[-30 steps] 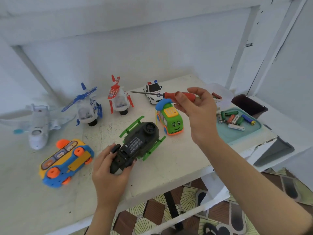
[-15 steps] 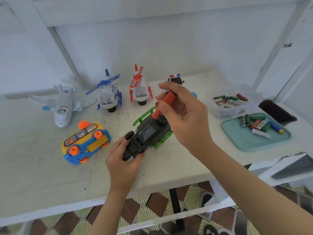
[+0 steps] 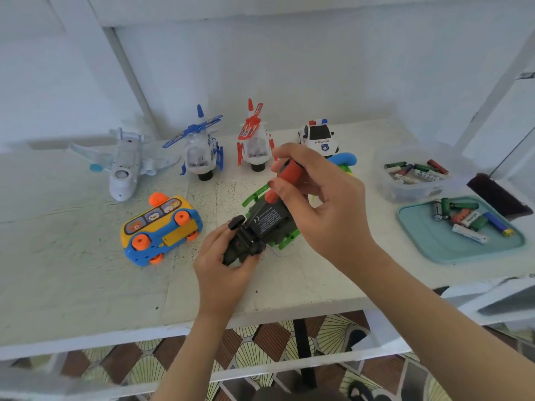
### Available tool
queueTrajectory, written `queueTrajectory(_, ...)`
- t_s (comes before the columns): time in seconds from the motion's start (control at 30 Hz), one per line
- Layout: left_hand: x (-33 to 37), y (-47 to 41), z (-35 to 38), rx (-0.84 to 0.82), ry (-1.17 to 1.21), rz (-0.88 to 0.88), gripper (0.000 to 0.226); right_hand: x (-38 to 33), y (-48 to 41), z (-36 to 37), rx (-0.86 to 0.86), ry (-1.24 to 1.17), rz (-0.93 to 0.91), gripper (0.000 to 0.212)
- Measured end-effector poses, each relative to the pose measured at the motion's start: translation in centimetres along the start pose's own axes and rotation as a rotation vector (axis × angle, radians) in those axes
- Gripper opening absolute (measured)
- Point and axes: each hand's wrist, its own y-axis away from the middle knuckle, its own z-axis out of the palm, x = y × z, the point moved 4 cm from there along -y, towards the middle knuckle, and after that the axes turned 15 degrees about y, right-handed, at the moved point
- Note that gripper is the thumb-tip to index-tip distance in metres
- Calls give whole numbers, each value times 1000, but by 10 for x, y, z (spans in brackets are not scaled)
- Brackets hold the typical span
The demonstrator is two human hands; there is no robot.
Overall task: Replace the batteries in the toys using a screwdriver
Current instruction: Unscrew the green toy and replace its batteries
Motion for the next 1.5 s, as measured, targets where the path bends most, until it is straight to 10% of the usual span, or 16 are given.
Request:
queueTrajectory(0.23,-4,0,-1,1,-18,-32,43,-11,-2,2,-103,73,-193,28)
queueTrajectory(0.47,-3,1,0,9,-24,10,39,-8,-14,6,-344,-241,-12,41)
queueTrajectory(0.83,-6,3,0,9,-20,22,37,-17,-17,-4,2,54,-56,22)
queueTrajectory(1.5,-10,4,0,21,-3,-6,39,-19,-17,-1,-5,-26,-46,23)
